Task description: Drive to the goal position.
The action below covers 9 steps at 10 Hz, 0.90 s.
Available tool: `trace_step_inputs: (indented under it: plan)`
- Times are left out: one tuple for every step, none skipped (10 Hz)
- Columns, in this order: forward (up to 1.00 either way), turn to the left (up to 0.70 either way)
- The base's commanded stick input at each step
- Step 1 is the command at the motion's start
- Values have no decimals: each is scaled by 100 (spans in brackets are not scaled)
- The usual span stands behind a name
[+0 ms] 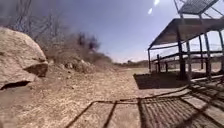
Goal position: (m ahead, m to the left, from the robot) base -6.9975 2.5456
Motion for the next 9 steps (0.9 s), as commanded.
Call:
trace_step_inputs:
  plan:
    - [70,0]
    - [70,0]
    - [70,0]
    - [70,0]
    - [70,0]
    - [70,0]
    - [70,0]
    - [70,0]
    - [70,0]
